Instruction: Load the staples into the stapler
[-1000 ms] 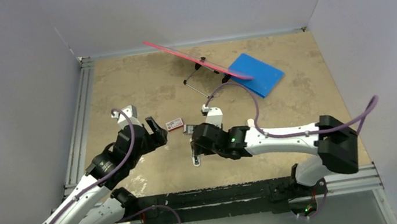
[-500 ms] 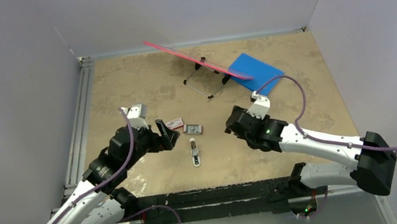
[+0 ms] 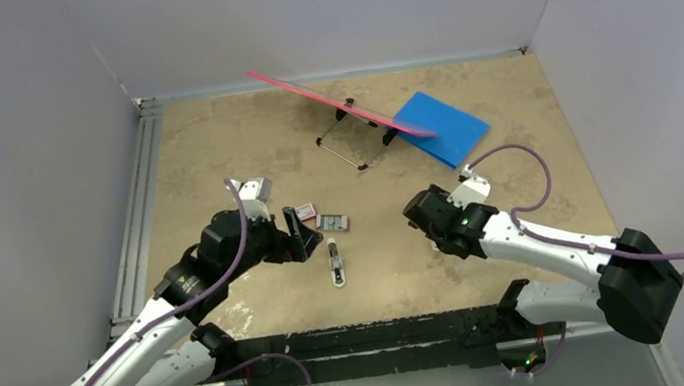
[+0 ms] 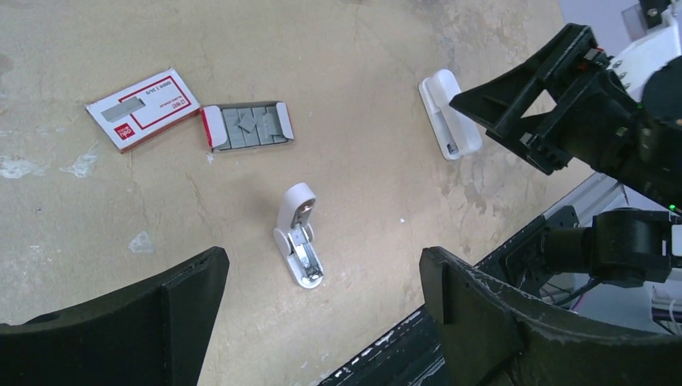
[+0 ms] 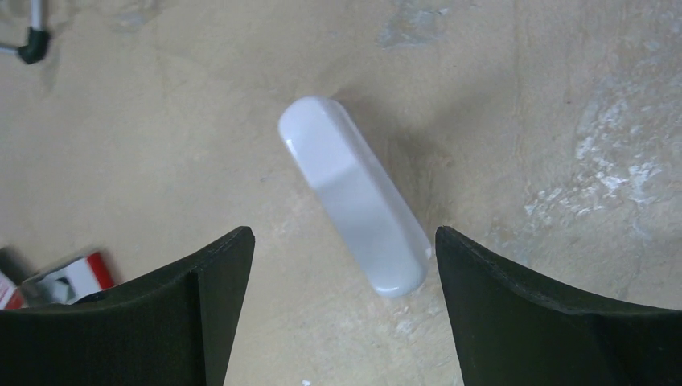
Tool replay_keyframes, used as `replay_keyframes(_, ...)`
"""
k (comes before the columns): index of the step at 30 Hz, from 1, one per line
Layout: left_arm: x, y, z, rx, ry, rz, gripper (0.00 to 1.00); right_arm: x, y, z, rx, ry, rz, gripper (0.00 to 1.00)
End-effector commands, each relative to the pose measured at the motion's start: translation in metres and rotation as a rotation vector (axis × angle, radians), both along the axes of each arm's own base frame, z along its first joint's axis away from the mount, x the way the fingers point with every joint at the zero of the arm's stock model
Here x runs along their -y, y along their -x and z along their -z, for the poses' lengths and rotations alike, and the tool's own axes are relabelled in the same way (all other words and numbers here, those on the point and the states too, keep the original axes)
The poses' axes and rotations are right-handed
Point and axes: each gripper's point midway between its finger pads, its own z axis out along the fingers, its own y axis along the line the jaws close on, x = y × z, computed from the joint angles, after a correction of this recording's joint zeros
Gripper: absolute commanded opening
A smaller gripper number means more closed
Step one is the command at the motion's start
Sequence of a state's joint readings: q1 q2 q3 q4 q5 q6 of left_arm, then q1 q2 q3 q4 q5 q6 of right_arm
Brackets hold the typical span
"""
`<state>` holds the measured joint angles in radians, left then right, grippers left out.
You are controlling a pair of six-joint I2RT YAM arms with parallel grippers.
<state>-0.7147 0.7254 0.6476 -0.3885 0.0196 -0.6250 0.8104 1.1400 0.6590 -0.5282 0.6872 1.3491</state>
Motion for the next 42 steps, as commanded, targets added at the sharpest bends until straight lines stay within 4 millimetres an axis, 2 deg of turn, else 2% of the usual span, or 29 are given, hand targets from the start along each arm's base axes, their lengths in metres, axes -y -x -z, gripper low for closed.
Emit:
replay_keyframes(1, 0.009, -0.002, -0.024, 0.064, 0.046, 0.044, 0.89, 0.005, -0.005, 0.013, -0.011, -0.007, 0.049, 0.85)
replay_keyframes(3, 0.010, -0.003, -0.023, 0.063, 0.044, 0.043, 0.89, -0.004, -0.008, 0.018, -0.022, -0.010, -0.010, 0.81)
replay_keyframes(6, 0.006, -0.007, -0.021, 0.074, 0.014, 0.026, 0.88, -0.018, -0.011, 0.024, -0.039, -0.031, -0.074, 0.64)
replay_keyframes(10, -0.005, -0.014, -0.016, 0.079, -0.043, -0.027, 0.88, -0.013, -0.013, 0.027, -0.056, 0.024, -0.066, 0.55)
replay_keyframes(16, -0.005, -0.016, -0.013, 0.077, -0.053, -0.033, 0.87, -0.015, -0.018, 0.026, -0.062, 0.067, -0.096, 0.42)
replay_keyframes(20, -0.001, -0.014, -0.012, 0.066, -0.050, -0.010, 0.87, -0.027, -0.018, 0.022, -0.066, 0.032, -0.152, 0.29)
replay_keyframes(24, 0.022, -0.001, -0.020, 0.085, 0.004, 0.154, 0.85, -0.054, -0.015, 0.013, -0.035, -0.076, -0.261, 0.28)
replay_keyframes(29, 0.048, 0.017, -0.015, 0.037, 0.042, 0.341, 0.82, -0.083, -0.010, 0.004, -0.014, -0.189, -0.355, 0.27)
replay_keyframes(35, 0.071, 0.033, -0.007, -0.096, 0.142, 0.442, 0.68, -0.127, 0.011, 0.005, -0.012, -0.420, -0.493, 0.27)
replay_keyframes(39, 0.082, 0.040, -0.001, -0.180, 0.226, 0.448, 0.58, -0.136, 0.021, 0.012, -0.034, -0.493, -0.509, 0.26)
replay_keyframes(42, 0.086, 0.040, 0.011, -0.244, 0.252, 0.402, 0.54, -0.137, 0.024, 0.009, -0.029, -0.514, -0.514, 0.26)
